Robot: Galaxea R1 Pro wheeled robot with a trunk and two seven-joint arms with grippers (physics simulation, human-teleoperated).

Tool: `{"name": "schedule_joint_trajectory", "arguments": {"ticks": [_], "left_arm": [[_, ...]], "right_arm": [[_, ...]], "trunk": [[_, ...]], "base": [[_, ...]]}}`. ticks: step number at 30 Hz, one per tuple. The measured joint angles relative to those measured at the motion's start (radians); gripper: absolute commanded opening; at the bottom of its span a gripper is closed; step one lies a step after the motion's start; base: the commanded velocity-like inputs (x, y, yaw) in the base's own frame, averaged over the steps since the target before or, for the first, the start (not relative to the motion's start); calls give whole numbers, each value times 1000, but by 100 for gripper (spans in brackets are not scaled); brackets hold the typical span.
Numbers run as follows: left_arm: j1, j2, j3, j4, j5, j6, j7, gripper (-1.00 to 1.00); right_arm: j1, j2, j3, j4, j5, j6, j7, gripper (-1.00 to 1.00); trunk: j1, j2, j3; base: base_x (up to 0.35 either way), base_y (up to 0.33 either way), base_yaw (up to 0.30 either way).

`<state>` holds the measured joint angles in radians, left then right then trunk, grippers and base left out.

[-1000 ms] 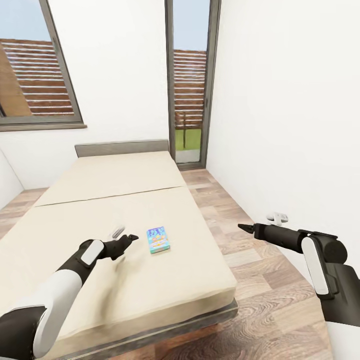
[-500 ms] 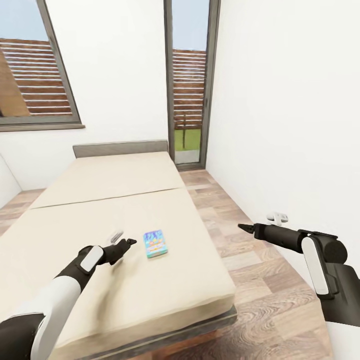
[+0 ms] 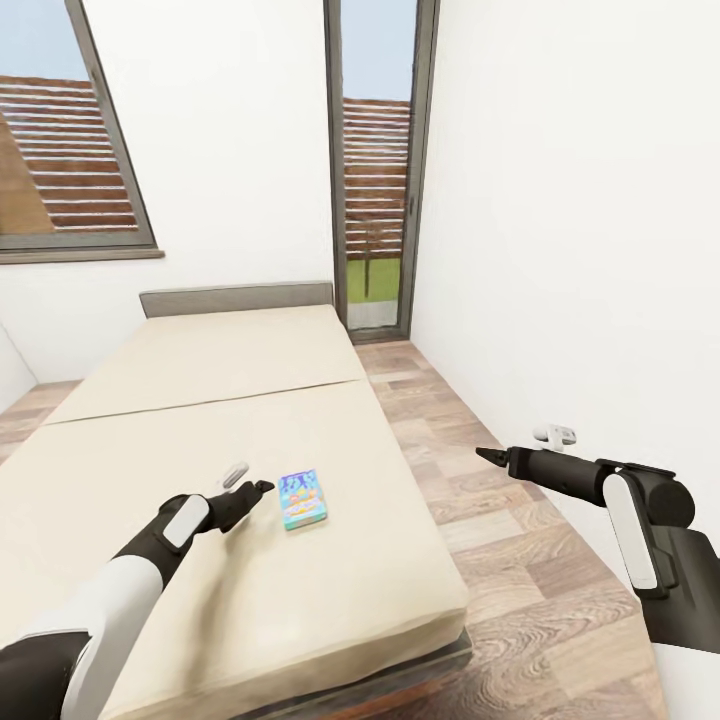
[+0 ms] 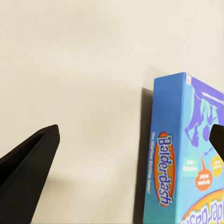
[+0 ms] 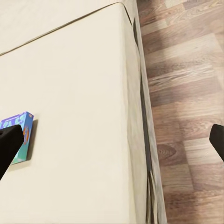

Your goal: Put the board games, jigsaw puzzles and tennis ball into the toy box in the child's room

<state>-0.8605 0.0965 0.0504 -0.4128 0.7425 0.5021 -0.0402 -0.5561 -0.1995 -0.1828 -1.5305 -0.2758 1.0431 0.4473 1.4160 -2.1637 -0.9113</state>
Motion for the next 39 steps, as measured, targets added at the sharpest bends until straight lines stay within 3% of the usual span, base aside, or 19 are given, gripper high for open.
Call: {"name": "schedule_joint_trajectory", "arguments": {"ticks": [39], "left_arm": [[3, 3, 1, 2, 5, -6, -20, 100]], "right_arm": [[0, 1, 0, 0, -2, 0, 0, 100]], "trunk": [[0, 0, 0]], "base": [[11, -2, 0]]}}
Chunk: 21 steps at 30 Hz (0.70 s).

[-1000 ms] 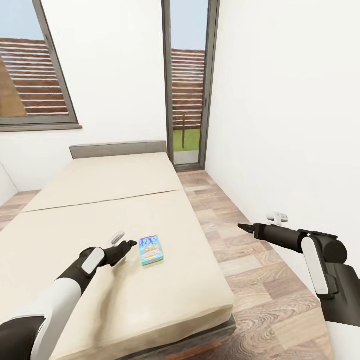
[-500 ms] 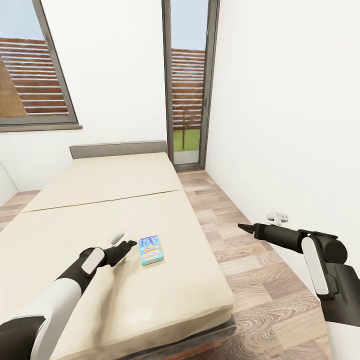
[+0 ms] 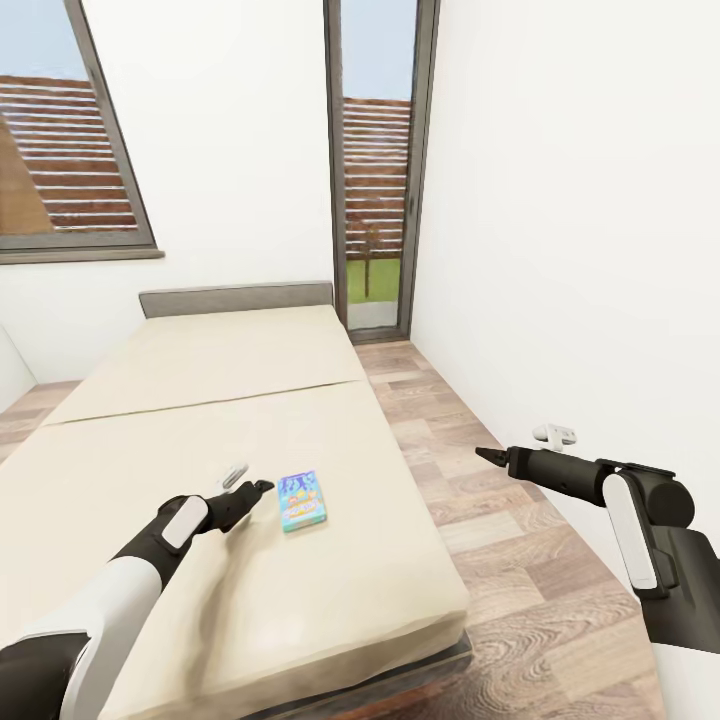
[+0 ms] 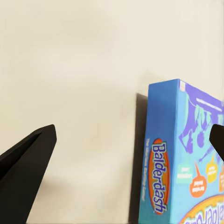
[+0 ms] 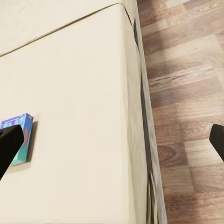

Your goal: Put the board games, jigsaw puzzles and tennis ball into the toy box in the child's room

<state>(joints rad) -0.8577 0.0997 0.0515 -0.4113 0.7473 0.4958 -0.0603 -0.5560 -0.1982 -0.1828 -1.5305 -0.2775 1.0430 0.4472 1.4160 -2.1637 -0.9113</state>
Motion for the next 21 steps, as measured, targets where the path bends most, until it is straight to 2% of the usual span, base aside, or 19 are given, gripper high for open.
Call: {"name": "schedule_joint_trajectory", "arguments": {"ticks": [8, 21], "left_arm": [[1, 0, -4, -1, -1, -6, -5, 100], [2, -2, -5, 0, 0, -25, -4, 100]], "right_arm": [[0, 0, 0, 0, 0, 0, 0, 100], [0, 0, 0, 0, 0, 0, 0, 100]], "trunk": [[0, 0, 0], [0, 0, 0]], "base": [[139, 0, 0], [32, 0, 0]]}}
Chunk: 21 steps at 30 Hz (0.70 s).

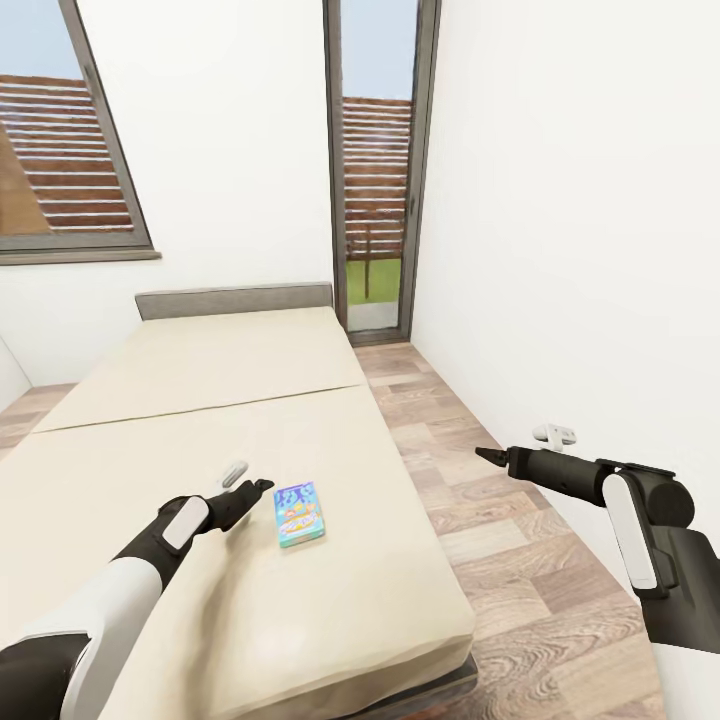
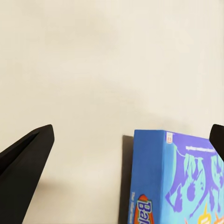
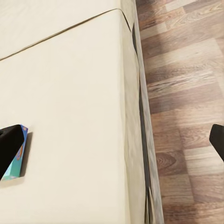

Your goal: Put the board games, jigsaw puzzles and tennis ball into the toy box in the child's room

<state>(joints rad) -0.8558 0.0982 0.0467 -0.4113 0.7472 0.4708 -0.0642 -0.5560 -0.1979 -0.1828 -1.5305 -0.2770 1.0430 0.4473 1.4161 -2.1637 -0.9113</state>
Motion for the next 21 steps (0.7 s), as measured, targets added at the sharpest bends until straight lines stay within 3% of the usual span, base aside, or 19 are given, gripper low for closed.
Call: {"name": "schedule_joint_trajectory", "arguments": {"ticks": [21], "left_arm": [[0, -1, 1, 0, 0, -4, 0, 100]], "right_arm": [[0, 0, -1, 0, 1, 0, 0, 100]], "trunk": [[0, 0, 0]], "base": [[3, 0, -1]]}}
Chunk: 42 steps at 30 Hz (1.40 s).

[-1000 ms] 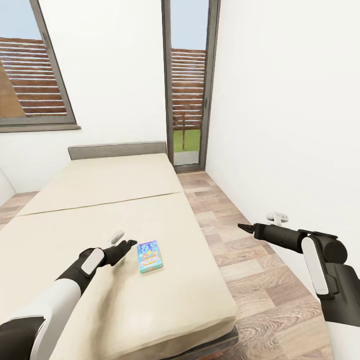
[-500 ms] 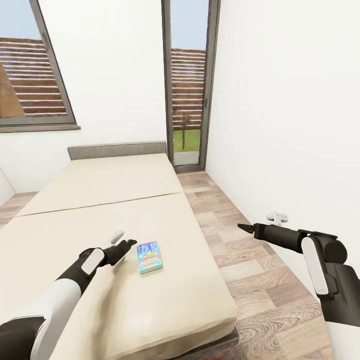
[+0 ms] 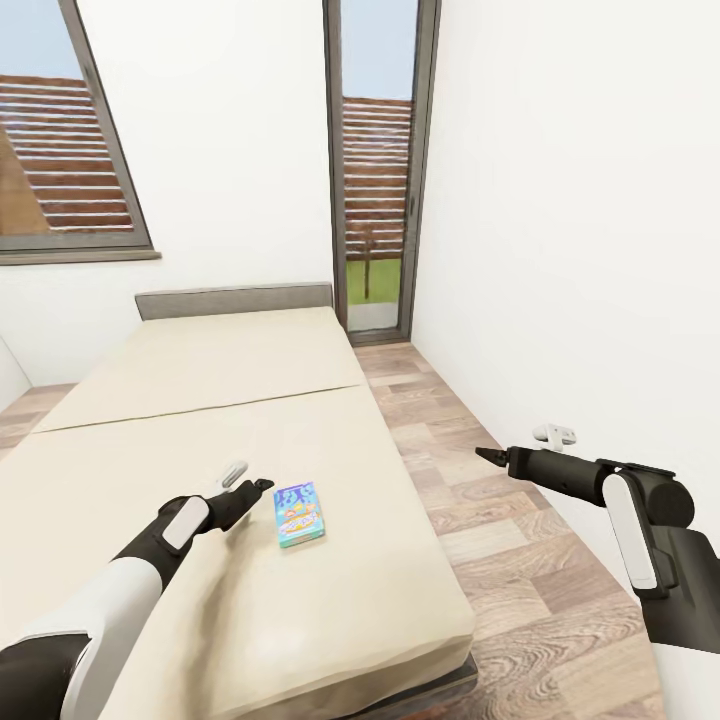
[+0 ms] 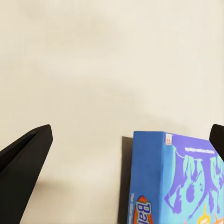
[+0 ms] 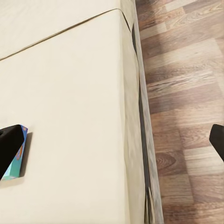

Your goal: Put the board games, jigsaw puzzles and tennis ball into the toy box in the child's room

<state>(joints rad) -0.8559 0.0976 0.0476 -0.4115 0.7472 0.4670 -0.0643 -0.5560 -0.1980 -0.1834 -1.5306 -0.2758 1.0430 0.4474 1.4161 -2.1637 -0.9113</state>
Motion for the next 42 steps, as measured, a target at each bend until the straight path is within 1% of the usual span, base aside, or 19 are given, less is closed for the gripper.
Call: {"name": "schedule_joint_trajectory", "arguments": {"ticks": [6, 14, 22, 24, 31, 42], "left_arm": [[1, 0, 1, -1, -3, -4, -3, 100], [4, -1, 1, 0, 2, -4, -3, 100], [4, -2, 1, 0, 1, -5, -4, 100], [4, -2, 2, -1, -5, -7, -3, 100], [4, -2, 2, -5, -8, -6, -2, 100], [4, -2, 1, -9, -10, -6, -2, 100]], "right_arm": [[0, 0, -1, 0, 0, 0, 0, 100], [0, 0, -2, 0, 0, 0, 0, 100], [0, 0, -2, 0, 0, 0, 0, 100], [0, 0, -2, 0, -1, 0, 0, 100], [0, 2, -1, 0, -2, 0, 0, 100], [0, -1, -2, 0, -2, 0, 0, 100]], "trunk": [[0, 0, 0], [0, 0, 0], [0, 0, 0], [0, 0, 0], [0, 0, 0], [0, 0, 0]], "base": [[-13, 0, -31], [-153, 0, -10], [-68, 0, -11], [-28, 0, -82], [-14, 0, -184], [-3, 0, -263]]}}
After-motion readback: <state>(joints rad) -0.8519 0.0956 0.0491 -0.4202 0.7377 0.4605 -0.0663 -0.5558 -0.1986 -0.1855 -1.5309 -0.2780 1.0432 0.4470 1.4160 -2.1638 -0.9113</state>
